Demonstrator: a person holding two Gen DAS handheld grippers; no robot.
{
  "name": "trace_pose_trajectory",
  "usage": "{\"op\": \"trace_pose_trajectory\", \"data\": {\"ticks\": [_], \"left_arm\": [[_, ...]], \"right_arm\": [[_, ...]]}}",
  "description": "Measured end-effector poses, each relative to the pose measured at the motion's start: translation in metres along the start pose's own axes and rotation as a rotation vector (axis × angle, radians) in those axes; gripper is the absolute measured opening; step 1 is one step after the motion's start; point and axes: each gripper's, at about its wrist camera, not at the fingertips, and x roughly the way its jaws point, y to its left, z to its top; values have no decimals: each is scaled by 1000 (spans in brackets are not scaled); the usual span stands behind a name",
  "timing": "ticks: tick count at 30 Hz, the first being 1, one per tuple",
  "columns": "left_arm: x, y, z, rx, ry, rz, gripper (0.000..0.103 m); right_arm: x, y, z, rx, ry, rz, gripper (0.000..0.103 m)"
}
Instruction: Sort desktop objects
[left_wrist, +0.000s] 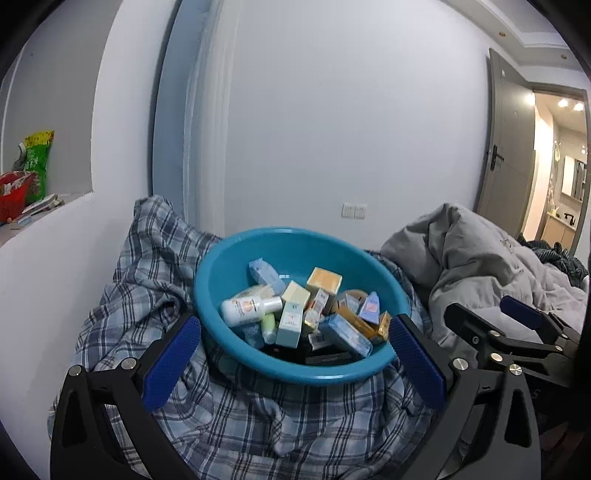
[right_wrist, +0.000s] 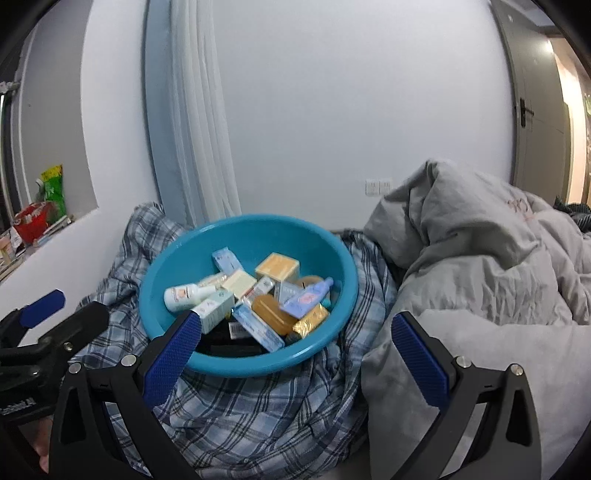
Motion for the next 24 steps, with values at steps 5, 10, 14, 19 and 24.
{"op": "trace_pose_trajectory", "data": {"ticks": [5, 10, 14, 19, 24], "left_arm": [[-11, 1, -3, 17, -119, 65, 103], [-9, 0, -9, 33, -136, 11, 103], [-3, 2, -13, -22, -150, -9, 103], [12, 1, -18, -22, -84, -4, 103], [13, 1, -20, -22, -88, 2, 103]], "right_arm": [[-18, -1, -2, -14, -109, -17, 103], [-22, -12, -22, 5, -163, -15, 103], [-16, -7, -18, -59, -177, -29, 103], [-14, -2, -18, -98, -196, -51, 103], [-9, 5, -25, -129, -159, -44, 103]]}}
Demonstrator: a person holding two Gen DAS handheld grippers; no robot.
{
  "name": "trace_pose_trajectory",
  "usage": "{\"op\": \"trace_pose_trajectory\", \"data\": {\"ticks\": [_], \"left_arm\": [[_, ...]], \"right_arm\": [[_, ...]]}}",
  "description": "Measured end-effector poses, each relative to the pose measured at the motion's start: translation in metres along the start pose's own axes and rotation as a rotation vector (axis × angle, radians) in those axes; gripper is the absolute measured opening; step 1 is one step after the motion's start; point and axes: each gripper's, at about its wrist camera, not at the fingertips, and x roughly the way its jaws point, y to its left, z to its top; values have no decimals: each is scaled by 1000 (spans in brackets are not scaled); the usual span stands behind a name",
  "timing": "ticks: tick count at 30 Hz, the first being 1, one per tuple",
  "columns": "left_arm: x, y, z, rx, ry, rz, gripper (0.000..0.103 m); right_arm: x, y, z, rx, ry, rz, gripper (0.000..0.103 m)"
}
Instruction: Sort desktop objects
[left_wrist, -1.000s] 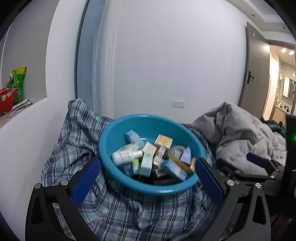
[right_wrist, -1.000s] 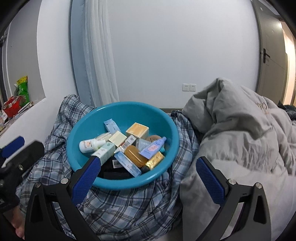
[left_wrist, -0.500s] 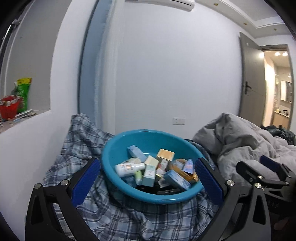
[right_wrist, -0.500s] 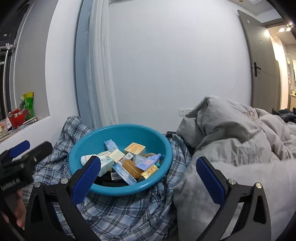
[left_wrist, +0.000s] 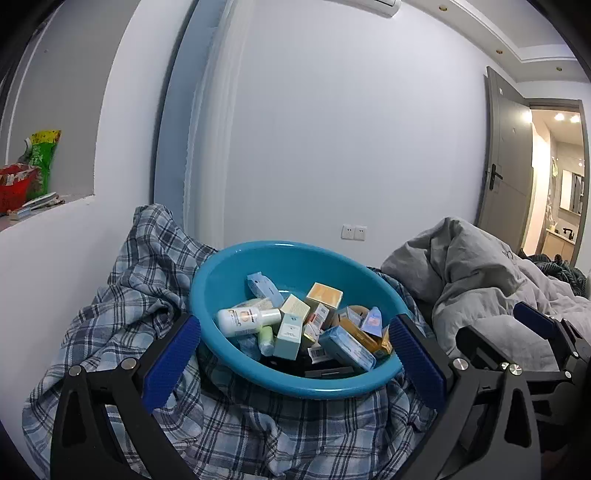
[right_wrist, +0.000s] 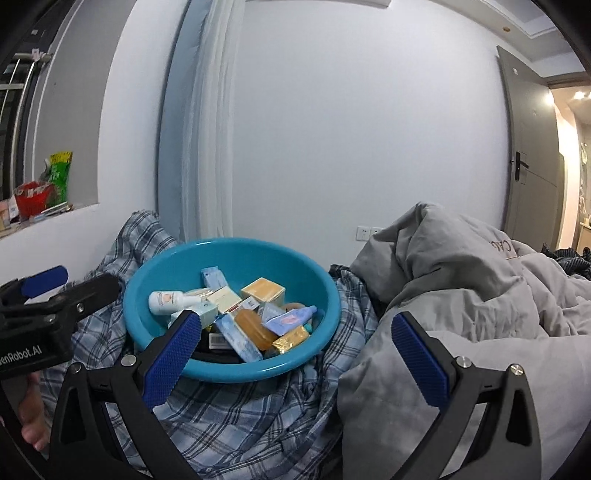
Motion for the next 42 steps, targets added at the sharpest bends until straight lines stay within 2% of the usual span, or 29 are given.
{"op": "trace_pose_trajectory", "data": {"ticks": [5, 10, 14, 25, 42], "left_arm": [[2, 0, -1, 2, 3, -7, 103], [4, 1, -2, 1, 27, -8, 103], [5, 2, -3, 6, 29, -4, 103], [6, -3, -4, 33, 36, 1, 103], [10, -5, -7, 40, 61, -9, 103]], "right_arm": [[-3, 5, 2, -14, -17, 7, 103], [2, 3, -1, 1, 15, 12, 103], [1, 0, 1, -4, 1, -14, 103], [5, -15, 2, 76, 28, 3, 103], [6, -16, 2, 80, 45, 15, 103]]}}
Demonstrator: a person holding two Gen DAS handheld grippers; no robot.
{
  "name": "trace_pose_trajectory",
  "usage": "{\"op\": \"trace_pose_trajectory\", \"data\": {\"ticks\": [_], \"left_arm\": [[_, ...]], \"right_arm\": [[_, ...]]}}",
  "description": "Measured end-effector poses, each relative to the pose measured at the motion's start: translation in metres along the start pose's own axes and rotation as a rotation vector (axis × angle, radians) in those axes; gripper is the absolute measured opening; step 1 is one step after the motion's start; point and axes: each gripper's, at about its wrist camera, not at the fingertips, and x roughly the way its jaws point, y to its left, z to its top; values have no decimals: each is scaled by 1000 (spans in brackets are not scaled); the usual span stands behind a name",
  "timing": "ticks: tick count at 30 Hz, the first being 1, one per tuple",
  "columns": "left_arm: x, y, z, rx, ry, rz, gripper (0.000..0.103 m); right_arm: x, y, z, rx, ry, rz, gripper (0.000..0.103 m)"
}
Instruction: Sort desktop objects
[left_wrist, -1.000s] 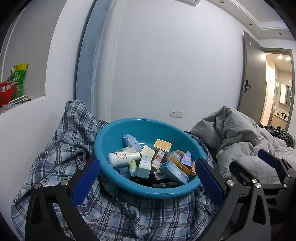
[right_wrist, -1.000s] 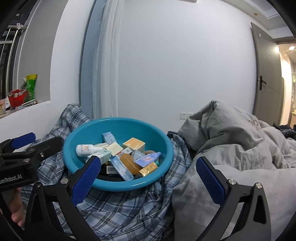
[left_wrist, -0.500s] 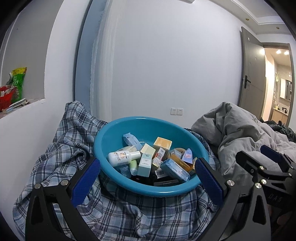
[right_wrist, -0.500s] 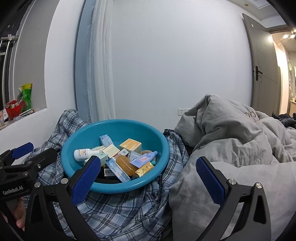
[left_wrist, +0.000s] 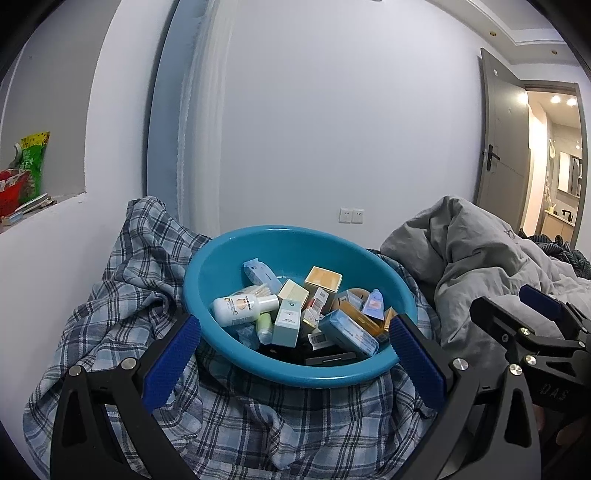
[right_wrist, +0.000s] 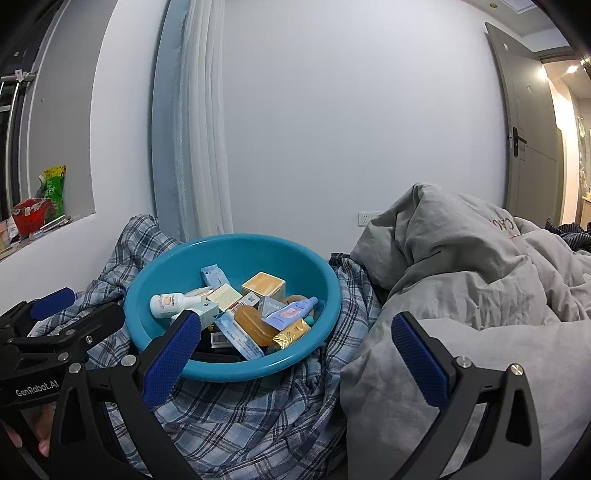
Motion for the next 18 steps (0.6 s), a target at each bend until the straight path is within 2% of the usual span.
{"op": "trace_pose_trajectory", "data": {"ticks": [18], "left_arm": [[4, -1, 0, 16, 17, -7, 103]], "right_arm": [[3, 0, -4, -5, 18, 3, 103]]}}
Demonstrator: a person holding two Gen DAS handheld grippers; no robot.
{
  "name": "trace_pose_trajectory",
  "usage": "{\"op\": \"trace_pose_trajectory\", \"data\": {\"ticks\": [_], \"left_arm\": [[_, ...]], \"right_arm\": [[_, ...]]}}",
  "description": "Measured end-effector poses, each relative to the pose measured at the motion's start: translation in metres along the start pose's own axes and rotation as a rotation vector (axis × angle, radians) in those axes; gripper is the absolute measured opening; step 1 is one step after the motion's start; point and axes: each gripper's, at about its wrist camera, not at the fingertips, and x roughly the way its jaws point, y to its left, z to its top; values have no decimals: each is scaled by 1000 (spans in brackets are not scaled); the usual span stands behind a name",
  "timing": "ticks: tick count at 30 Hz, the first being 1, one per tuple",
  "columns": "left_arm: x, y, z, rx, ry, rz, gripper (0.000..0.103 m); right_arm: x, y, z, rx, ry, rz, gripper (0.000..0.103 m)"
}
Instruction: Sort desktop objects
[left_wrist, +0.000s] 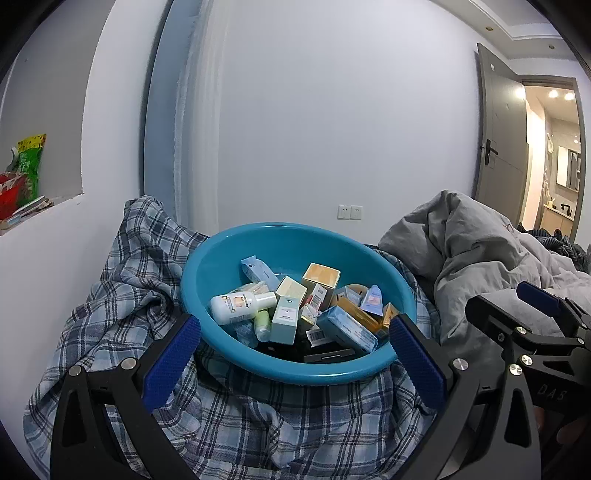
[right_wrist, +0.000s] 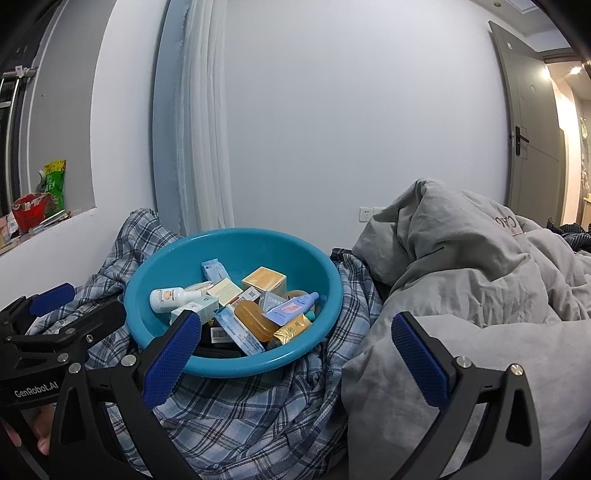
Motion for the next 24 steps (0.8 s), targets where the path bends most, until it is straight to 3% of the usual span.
{"op": "trace_pose_trajectory", "data": {"ticks": [24], "left_arm": [[3, 4, 0, -2, 20, -19, 103]], "right_arm": [[1, 0, 0, 6, 6, 10, 103]]}}
